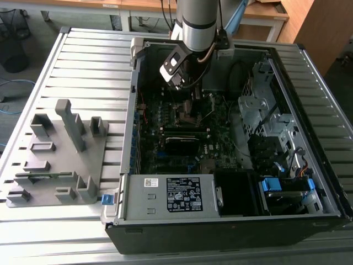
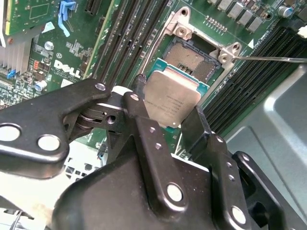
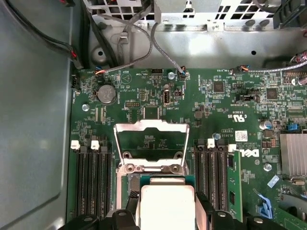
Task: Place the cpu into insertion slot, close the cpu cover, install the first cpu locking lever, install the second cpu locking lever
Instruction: 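Place the cpu into insertion slot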
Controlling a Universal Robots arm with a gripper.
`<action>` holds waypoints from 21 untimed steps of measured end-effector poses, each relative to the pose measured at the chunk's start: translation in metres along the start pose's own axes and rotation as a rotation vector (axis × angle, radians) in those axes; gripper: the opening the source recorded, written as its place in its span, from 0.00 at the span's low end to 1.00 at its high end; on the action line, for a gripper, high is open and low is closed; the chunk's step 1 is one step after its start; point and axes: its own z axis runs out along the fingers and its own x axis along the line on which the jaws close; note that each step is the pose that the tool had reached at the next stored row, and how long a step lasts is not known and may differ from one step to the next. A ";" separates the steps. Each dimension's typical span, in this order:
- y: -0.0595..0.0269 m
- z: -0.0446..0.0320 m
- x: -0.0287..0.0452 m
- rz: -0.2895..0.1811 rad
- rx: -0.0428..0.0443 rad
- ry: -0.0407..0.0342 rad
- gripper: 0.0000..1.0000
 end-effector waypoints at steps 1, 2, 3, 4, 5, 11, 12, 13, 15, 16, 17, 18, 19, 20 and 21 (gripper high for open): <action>-0.0007 0.0003 0.0004 0.000 -0.0001 0.0001 0.54; -0.0012 0.0009 0.0009 0.000 -0.0001 0.0001 0.54; -0.0016 0.0018 0.0013 0.000 -0.0001 0.0001 0.54; -0.0019 0.0027 0.0017 0.000 0.0000 0.0000 0.54; -0.0023 0.0036 0.0020 0.000 0.0000 0.0000 0.54; -0.0032 0.0055 0.0024 0.000 0.0001 -0.0002 0.54; -0.0032 0.0055 0.0024 0.000 0.0001 -0.0001 0.54; -0.0033 0.0055 0.0025 0.000 0.0001 -0.0001 0.54; -0.0033 0.0055 0.0025 0.000 0.0001 0.0000 0.54; -0.0033 0.0057 0.0025 0.000 0.0000 0.0004 0.54; -0.0033 0.0062 0.0025 0.000 -0.0002 0.0009 0.54; -0.0034 0.0063 0.0025 0.000 -0.0001 0.0006 0.54; -0.0034 0.0063 0.0025 0.000 0.0001 0.0003 0.54; -0.0034 0.0064 0.0025 0.000 0.0000 0.0004 0.54; -0.0034 0.0064 0.0025 0.000 0.0001 0.0004 0.54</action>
